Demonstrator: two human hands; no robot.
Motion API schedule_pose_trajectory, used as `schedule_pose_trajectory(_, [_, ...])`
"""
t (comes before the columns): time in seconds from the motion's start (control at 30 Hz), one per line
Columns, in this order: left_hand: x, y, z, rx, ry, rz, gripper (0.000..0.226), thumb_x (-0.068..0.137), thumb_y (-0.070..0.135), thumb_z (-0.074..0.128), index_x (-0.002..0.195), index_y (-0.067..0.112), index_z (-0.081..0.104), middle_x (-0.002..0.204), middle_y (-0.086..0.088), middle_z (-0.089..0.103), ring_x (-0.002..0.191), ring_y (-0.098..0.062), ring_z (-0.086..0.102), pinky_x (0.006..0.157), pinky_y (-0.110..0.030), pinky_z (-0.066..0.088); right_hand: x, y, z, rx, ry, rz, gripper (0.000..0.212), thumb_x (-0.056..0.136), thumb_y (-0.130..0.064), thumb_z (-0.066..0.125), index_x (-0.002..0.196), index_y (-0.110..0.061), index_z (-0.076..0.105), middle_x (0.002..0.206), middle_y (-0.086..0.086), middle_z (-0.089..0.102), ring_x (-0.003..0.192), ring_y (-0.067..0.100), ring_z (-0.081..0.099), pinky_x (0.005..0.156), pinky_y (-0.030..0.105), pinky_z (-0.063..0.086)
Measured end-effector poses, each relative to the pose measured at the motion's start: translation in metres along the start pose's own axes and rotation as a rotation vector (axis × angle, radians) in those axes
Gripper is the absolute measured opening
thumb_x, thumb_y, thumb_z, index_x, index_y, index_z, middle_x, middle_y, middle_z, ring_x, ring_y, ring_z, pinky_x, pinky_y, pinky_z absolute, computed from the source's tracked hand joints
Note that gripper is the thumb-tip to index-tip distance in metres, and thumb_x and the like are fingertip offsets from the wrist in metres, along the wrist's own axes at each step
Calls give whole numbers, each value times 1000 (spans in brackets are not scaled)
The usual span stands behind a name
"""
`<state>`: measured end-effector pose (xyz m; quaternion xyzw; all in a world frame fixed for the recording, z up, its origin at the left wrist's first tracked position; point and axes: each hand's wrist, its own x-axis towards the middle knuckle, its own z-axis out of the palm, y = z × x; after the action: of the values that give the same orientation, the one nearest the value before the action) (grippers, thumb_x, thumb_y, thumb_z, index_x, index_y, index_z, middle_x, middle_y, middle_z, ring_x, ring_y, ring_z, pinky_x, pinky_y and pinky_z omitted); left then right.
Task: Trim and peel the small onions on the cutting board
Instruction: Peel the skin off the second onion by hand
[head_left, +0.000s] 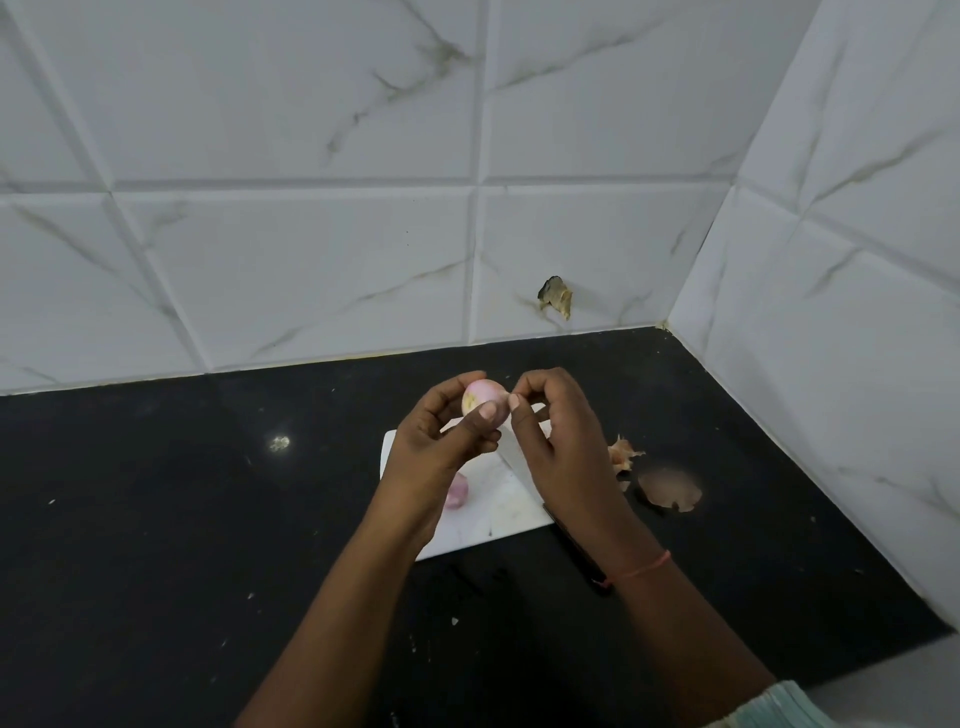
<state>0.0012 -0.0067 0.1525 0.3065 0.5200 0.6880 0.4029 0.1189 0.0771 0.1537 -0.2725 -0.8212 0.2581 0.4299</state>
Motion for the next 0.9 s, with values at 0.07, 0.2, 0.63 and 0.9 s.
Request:
schedule_pose_trajectory(0.07, [-1, 0, -1, 20, -26, 2, 44, 79, 31, 72, 122, 21, 66, 111, -5, 72, 83, -17, 69, 81, -31, 58, 1, 1, -1, 44, 27, 62, 9, 94, -21, 55, 98, -14, 58, 93, -6, 59, 89, 9, 57, 76, 21, 49])
schedule_pose_trajectory(0.2, [0, 0, -2, 77, -48, 2, 27, 95, 18, 59, 119, 24, 67, 111, 2, 72, 84, -10, 67, 75, -24, 55, 3, 0, 0, 108, 61, 157, 3, 95, -15, 57, 97, -14, 59, 90, -6, 63, 86, 9, 60, 74, 26, 52])
schedule_pose_trajectory(0.63, [-1, 3, 1, 142, -65, 28, 31, 95, 30, 59, 126, 36, 62, 120, 10, 68, 99, -11, 67, 80, -27, 55, 1, -7, -2, 219, 49, 177, 13, 85, -28, 70, 96, -22, 67, 93, -17, 68, 91, 4, 65, 73, 18, 54])
schedule_pose_trajectory(0.9, [-4, 11, -3, 186, -28, 35, 42, 89, 18, 69, 128, 29, 59, 119, 6, 66, 102, -15, 67, 57, -17, 55, 1, -2, -1, 289, 95, 280, 5, 87, -20, 70, 90, -17, 69, 87, -12, 71, 86, 9, 68, 74, 33, 60])
